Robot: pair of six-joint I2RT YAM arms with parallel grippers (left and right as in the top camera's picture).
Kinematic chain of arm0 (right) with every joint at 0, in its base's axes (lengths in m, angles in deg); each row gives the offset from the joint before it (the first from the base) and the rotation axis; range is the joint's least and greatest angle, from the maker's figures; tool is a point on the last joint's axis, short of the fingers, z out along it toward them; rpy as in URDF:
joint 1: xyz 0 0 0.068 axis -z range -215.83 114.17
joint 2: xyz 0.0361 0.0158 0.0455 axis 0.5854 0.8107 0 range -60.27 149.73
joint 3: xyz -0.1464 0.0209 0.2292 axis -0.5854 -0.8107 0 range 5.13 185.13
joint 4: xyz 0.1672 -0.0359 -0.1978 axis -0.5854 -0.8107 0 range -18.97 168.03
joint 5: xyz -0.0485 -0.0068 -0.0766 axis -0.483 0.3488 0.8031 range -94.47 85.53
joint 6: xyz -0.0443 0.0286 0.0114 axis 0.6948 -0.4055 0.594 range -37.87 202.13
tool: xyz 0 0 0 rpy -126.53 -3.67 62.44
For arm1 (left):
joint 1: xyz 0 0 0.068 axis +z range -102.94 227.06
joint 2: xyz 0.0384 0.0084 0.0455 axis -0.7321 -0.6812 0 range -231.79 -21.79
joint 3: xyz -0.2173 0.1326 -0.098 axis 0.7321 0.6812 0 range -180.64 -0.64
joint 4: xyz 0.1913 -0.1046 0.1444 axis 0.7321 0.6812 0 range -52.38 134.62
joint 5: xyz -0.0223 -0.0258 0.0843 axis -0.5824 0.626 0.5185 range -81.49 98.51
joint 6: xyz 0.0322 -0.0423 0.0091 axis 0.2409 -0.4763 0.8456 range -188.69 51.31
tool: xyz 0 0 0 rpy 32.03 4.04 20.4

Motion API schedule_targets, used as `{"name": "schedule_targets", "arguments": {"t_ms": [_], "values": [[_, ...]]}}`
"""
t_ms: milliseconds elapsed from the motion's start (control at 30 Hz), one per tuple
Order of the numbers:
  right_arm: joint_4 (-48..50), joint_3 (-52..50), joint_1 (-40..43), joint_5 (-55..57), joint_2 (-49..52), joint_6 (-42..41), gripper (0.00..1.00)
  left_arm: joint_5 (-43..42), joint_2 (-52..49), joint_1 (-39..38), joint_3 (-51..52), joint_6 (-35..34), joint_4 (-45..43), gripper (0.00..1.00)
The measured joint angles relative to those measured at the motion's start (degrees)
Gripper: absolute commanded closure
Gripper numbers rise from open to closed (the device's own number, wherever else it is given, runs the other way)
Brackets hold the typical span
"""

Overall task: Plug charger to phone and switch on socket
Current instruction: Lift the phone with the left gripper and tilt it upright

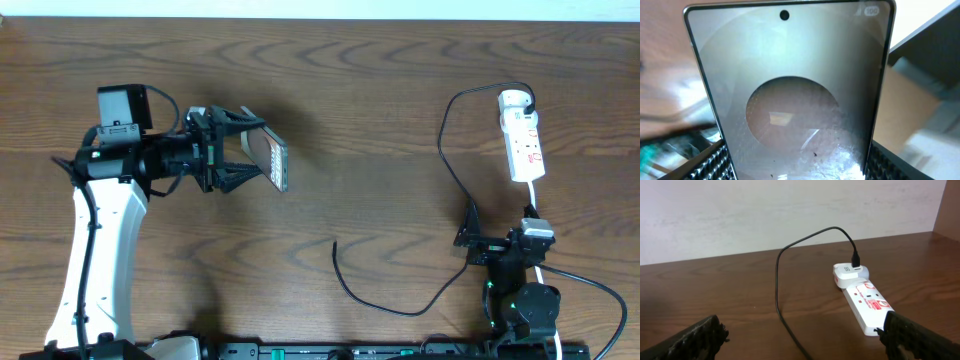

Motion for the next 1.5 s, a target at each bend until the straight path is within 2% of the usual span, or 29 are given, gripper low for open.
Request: {"name": "schedule_targets", "arguments": {"t_ms": [200,367,700,1067,1500], "values": [[0.02,0.00,0.00,0.00,0.00,0.00,0.01,-3.65,0.00,0.35,0.00,-14.49,-0.04,0.93],[0.00,0.00,0.00,0.02,0.00,0.00,0.01,-6.27,0.00,0.35,0.00,-23.28,-0.07,0.93],[0.00,0.00,0.00,0.00,-0.02,0.00,0.01,-7.50,0.00,0.35,0.00,-33.77,-0.09,0.93],[0.00,0.00,0.00,0.00,0.00,0.00,0.01,-7.72,0.00,0.35,0.00,-36.24,-2.51,0.93],[0.00,0.00,0.00,0.02,-0.02,0.00,0.01,2.05,-0.02,0.35,0.00,-30.14,3.82,0.93]]}}
